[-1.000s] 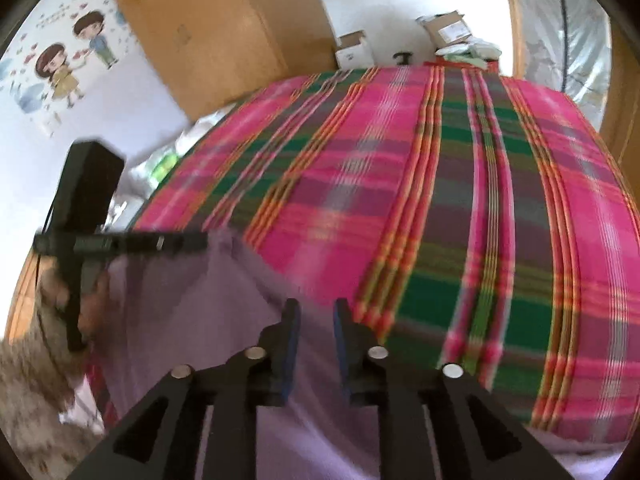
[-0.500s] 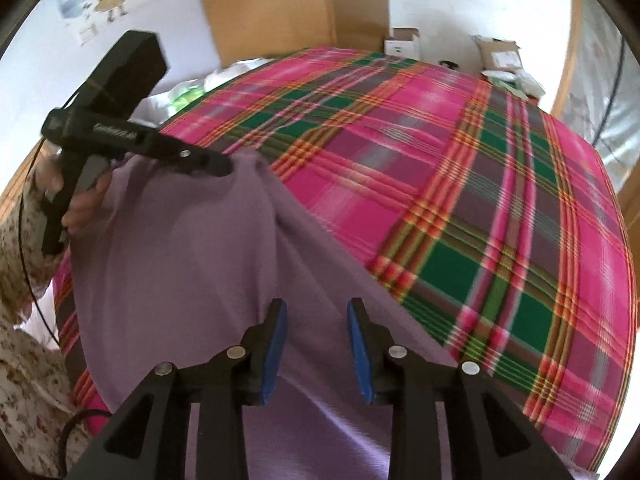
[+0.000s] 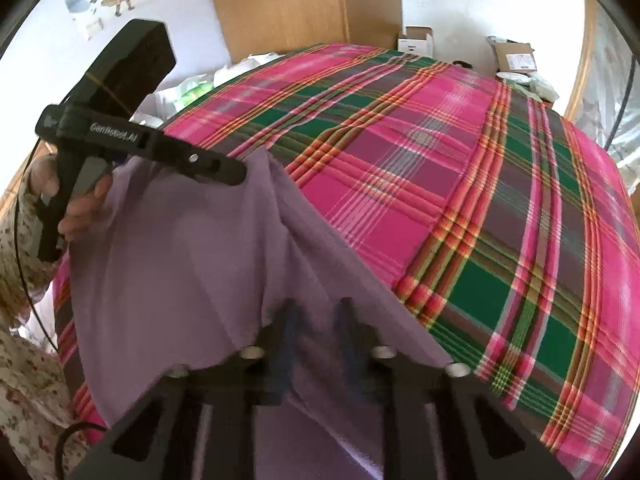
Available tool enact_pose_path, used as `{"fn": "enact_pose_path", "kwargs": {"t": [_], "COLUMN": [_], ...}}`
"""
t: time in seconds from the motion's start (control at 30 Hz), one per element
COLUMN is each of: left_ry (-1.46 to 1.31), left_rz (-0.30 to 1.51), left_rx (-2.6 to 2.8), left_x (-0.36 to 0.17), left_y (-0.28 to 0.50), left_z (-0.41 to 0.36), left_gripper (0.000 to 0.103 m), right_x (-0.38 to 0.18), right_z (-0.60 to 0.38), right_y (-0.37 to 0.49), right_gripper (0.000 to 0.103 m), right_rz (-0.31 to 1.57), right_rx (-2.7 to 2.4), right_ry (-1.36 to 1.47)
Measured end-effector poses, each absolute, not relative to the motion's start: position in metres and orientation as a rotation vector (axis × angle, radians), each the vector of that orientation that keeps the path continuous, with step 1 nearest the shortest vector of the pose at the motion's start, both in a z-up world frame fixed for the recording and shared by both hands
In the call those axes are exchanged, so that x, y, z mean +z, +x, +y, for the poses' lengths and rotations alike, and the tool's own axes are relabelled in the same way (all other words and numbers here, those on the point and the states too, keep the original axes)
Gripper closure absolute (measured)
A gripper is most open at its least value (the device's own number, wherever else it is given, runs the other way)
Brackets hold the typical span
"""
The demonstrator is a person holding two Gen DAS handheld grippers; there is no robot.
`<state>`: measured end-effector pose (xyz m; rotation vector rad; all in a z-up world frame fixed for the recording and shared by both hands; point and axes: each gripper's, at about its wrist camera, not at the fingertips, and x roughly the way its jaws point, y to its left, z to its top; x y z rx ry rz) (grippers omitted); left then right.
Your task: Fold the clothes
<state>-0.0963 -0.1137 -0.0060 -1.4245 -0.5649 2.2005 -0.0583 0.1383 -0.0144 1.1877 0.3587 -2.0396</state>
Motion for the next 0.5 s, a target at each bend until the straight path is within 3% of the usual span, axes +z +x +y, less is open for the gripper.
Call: {"fn": "enact_pose_path", "kwargs": {"t": [0.13, 0.5], "left_ry": [-1.430, -1.425], "left_rz": [-0.562, -0.588], "left_rx": [2.201, 2.215], "left_x": [-0.007, -0.009], "left_y": [-0.098, -0.106], "left_z": [-0.112, -0.107], "left_gripper": [0.072, 0.072], "right_x": [-0.009, -0.018], "right_z": [0.142, 0.148], "right_y": [-0.060, -0.082], "right_gripper": [0.101, 0.101], "right_rz": [0.339, 0.242], "right_rx": [-2.069, -2.202], "right_ry": [1.159, 1.183]}}
